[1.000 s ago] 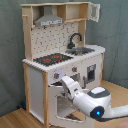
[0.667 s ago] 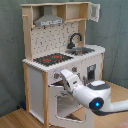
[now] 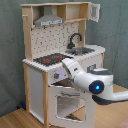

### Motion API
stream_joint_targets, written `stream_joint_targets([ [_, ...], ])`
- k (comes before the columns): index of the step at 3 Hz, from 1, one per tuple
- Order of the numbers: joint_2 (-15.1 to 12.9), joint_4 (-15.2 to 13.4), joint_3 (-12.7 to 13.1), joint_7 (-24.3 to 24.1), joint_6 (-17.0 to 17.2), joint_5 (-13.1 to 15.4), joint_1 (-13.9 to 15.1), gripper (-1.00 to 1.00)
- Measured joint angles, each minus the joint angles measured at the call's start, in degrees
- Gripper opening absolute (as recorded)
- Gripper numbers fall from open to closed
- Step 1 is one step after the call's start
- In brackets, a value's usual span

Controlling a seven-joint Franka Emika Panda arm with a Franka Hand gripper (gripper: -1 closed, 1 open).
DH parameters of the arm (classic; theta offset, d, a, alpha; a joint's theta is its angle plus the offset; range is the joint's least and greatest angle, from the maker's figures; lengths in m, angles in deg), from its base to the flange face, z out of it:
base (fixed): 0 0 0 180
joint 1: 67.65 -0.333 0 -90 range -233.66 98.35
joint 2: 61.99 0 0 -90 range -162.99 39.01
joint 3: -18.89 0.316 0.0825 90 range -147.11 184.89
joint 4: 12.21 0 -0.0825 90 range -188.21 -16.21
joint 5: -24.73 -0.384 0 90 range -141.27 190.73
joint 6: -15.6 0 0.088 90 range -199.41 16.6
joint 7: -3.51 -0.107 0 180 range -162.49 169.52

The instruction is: Play with the kitchen

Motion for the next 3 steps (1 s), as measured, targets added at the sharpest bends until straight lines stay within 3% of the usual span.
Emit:
stream_joint_targets([
  [3, -8.74, -4.41, -0.18, 12.71, 9.71, -1.34, -6.38, 1.00],
])
